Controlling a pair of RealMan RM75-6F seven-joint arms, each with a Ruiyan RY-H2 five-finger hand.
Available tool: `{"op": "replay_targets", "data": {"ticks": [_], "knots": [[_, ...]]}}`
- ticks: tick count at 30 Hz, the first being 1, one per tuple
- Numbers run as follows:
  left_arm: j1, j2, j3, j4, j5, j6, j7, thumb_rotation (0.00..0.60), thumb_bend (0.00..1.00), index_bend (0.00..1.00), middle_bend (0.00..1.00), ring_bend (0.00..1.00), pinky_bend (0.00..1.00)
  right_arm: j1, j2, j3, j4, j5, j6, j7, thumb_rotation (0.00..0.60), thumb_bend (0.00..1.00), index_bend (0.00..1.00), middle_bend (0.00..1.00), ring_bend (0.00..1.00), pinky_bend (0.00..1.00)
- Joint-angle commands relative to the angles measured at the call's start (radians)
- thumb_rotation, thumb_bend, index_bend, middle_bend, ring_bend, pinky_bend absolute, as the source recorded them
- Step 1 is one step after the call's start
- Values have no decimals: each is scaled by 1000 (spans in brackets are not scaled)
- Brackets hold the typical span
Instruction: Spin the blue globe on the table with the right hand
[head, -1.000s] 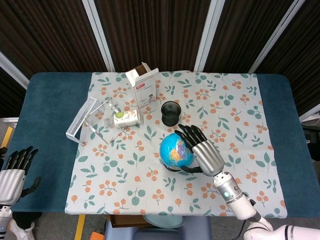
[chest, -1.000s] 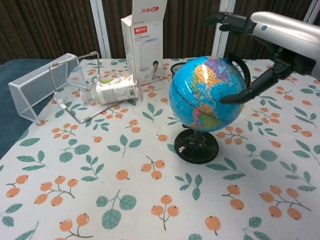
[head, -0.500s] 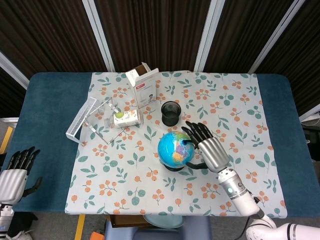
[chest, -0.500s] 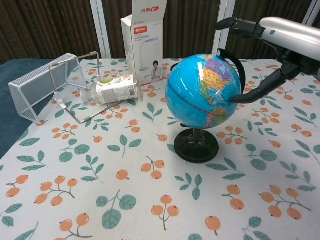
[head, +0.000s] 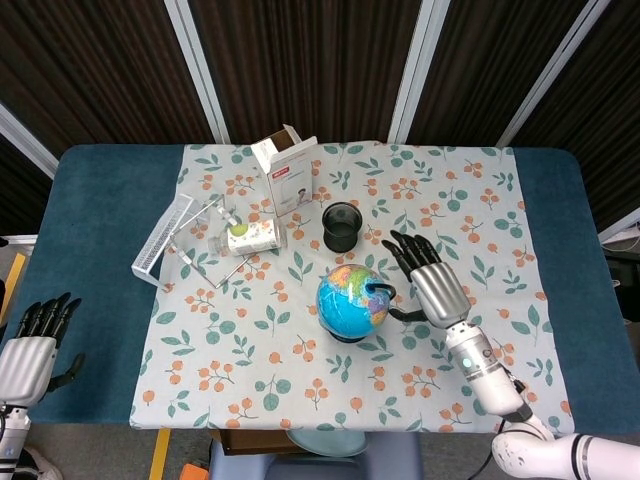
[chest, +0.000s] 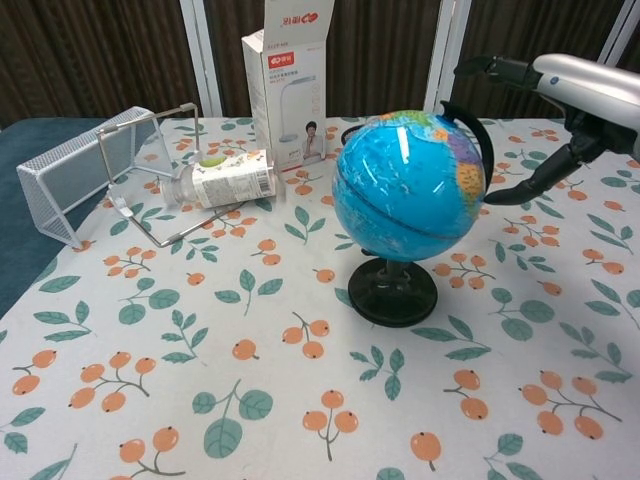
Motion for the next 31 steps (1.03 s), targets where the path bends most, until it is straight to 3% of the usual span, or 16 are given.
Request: {"op": "replay_targets", "data": {"ticks": [1,7,11,13,19,23,31], "knots": [[-2,-1,-2,1,-4,-3,3,600,393,0,0,0,0,8,-11,6,20,13,-5,-9,600,22,0,0,0,0],[-1,-2,-7,3,-7,3,-5,600,394,0,0,0,0,-35,30,-35,-2,-46,54,1,600,23,0,0,0,0],[3,2,-4,1,3,14,-12,600,393,0,0,0,0,-113,105,-103,-50,-150,156,22,600,22,0,0,0,0],[6,3,-1,-3,12,22,-16,600,393,0,0,0,0,-179,173,-163,-84,-210,227,19,600,22,0,0,0,0],[12,4,8,-6,40,41,-21,600,394,0,0,0,0,-345,268,-272,-87,-240,371,-30,600,22,0,0,0,0],[15,-2,8,4,61,64,-30,600,394,0,0,0,0,-430,220,-280,0,-240,465,0,600,22,0,0,0,0],[19,-10,10,15,69,73,-26,600,396,0,0,0,0,-443,226,-262,28,-236,443,47,600,22,0,0,0,0]]}}
